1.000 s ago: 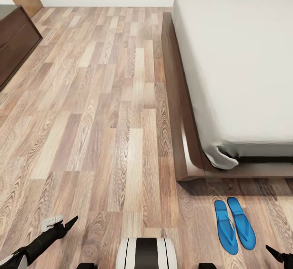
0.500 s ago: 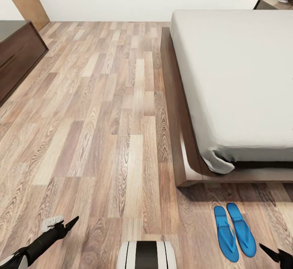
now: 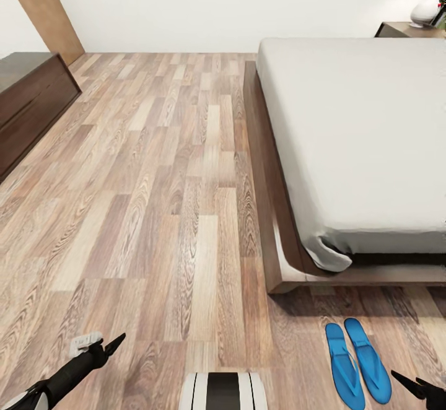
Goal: In the bedroom, move the book from the bed onto either nightstand, and place the two sandals side by side next to the bed.
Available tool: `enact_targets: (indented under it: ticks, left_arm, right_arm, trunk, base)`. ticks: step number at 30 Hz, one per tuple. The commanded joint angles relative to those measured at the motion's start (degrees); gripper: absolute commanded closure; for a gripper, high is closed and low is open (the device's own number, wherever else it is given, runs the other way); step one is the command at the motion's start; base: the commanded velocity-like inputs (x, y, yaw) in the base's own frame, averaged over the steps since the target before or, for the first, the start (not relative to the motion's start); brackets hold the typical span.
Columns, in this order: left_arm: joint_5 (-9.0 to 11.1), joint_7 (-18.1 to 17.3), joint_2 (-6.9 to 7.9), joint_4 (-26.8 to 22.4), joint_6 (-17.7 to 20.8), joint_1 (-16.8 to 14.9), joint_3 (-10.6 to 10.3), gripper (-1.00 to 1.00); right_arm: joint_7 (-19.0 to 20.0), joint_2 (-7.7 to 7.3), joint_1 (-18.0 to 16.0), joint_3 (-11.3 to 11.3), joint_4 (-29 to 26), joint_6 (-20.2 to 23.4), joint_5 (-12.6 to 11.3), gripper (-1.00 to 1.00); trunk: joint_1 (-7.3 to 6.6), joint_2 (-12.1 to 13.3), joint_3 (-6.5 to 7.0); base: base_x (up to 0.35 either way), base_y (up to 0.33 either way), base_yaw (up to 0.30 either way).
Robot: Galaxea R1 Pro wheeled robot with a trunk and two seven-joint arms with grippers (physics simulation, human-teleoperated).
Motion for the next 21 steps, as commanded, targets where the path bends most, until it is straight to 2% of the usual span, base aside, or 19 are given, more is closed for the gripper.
enact_targets:
  ticks: [1, 6, 9, 10, 11, 14, 17, 21]
  left_arm:
    - [-0.61, -0.38, -0.1, 0.14, -0.04, -0.07, 0.46, -1.0]
    - [-0.65, -0.36, -0.2, 0.68, -0.07, -0.07, 0.46, -1.0]
    - [-0.65, -0.35, -0.28, 0.78, -0.07, -0.07, 0.42, -1.0]
    - [-0.67, -0.35, -0.49, 0.8, -0.07, -0.07, 0.4, -1.0]
    - [-0.74, -0.35, -0.95, 0.82, -0.07, -0.07, 0.38, -1.0]
    - [-0.75, -0.32, -1.2, 0.82, -0.07, -0.07, 0.38, -1.0]
    - [-0.74, -0.28, -1.3, 0.83, -0.07, -0.07, 0.37, -1.0]
    - [-0.74, -0.21, -1.4, 0.88, -0.07, -0.07, 0.37, -1.0]
  right_arm:
    - [0.12, 0.02, -0.04, -0.41, -0.02, 0.05, 0.57, -1.0]
    - [-0.26, 0.24, -0.09, -0.36, -3.5, 3.55, 0.7, -1.0]
    - [-2.16, 1.73, -0.12, -0.29, -8.66, 5.64, 1.01, -1.0]
    - [-3.96, 2.56, -0.12, -0.28, -9.95, 6.06, 1.08, -1.0]
    - [-8.58, 3.91, -0.13, -0.23, -11.64, 6.55, 1.23, -1.0]
    - [-14.04, 5.2, -0.14, -0.11, -12.48, 6.83, 1.31, -1.0]
    - [-17.33, 6.39, -0.13, 0.0, -12.84, 6.91, 1.34, -1.0]
    - [-18.22, 6.77, -0.13, 0.07, -12.88, 6.81, 1.33, -1.0]
  trunk:
    - [-0.03, 0.0, 0.2]
    - [-0.16, 0.07, 1.3]
    - [-0.24, 0.11, 1.97]
    - [-0.27, 0.12, 2.19]
    - [-0.29, 0.13, 2.41]
    - [-0.37, 0.17, 3.08]
    - [-0.45, 0.21, 3.74]
    - [-0.55, 0.27, 4.63]
  base:
    - [0.0, 0.0, 0.0]
    - [0.0, 0.0, 0.0]
    - [0.0, 0.0, 0.0]
    - [0.0, 0.0, 0.0]
    - [0.0, 0.0, 0.0]
    - [0.0, 0.0, 0.0]
    - [0.0, 0.0, 0.0]
    - [0.0, 0.0, 0.0]
